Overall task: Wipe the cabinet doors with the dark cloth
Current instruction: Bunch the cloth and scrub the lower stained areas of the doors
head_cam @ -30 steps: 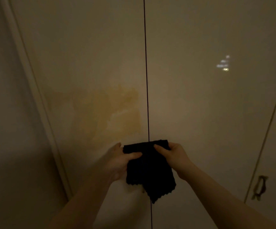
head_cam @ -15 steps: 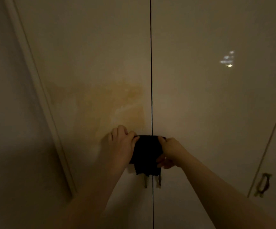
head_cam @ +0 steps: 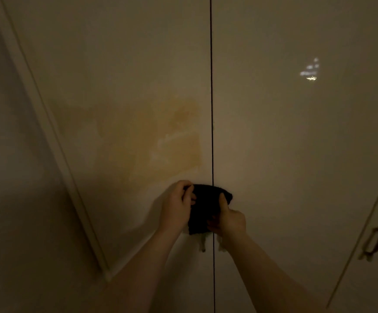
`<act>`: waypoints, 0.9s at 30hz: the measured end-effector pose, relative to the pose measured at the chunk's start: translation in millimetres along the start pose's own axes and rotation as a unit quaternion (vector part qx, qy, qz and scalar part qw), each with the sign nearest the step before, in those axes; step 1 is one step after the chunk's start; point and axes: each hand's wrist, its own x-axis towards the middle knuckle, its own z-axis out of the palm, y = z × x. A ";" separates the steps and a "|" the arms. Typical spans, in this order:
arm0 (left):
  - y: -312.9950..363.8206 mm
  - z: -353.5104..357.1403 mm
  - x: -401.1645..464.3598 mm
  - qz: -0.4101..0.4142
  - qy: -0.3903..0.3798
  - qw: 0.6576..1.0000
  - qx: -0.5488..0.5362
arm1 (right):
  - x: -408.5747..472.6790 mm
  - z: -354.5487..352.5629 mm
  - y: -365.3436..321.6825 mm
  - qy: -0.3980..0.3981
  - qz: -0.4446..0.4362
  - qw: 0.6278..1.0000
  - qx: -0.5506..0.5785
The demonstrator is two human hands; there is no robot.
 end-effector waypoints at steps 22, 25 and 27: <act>-102.5 -157.7 43.1 -0.007 0.177 0.983 -0.046 | -30.1 195.7 26.2 -0.136 -0.196 0.934 -0.266; -113.2 -186.0 41.1 -0.010 0.180 0.983 -0.029 | -40.5 220.3 33.6 -0.179 -0.185 0.932 -0.257; -119.7 -190.5 39.5 -0.012 0.177 0.984 -0.014 | -41.2 223.7 37.4 -0.184 -0.180 0.932 -0.255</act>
